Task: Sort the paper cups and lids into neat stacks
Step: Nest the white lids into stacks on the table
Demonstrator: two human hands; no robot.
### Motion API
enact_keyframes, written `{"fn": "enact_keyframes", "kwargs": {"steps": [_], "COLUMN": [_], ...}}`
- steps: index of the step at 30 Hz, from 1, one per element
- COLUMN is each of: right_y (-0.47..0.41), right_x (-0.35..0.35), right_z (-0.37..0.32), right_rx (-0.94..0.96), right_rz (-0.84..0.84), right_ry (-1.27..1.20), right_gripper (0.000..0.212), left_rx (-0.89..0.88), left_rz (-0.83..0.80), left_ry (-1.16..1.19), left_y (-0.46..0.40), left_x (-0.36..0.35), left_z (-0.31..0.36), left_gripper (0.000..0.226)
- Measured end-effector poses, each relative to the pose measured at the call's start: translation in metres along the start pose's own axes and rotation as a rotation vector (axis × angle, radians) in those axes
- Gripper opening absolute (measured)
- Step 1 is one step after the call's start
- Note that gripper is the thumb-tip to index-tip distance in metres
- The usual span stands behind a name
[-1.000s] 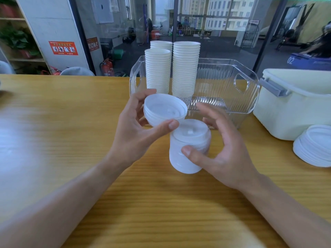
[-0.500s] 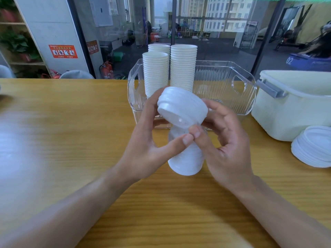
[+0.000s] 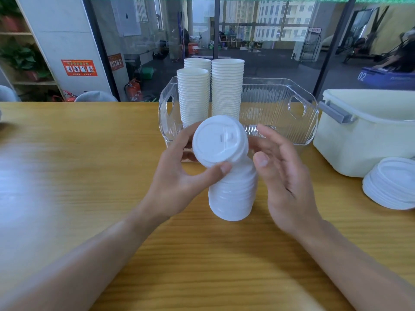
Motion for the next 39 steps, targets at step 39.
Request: {"fn": "enact_keyframes", "kwargs": {"steps": [39], "right_y": [0.003], "right_x": [-0.013], "right_z": [0.023], "right_rx": [-0.239], "right_rz": [-0.179], "right_ry": [0.052], "right_gripper": [0.091], "left_rx": [0.267], "left_rz": [-0.102], "left_ry": [0.305], "left_y": [-0.001], "left_x": [-0.020], "left_z": [-0.029], "left_gripper": [0.062]}}
Point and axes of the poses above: each hand's wrist, its own y-axis away from the middle knuckle, its own x-axis out of the back of the hand, z = x × y, the point moved 9 cm from there along -y, towards the middle knuckle, and after that the axes turned 2 degrees about y, right-handed, at the moved point
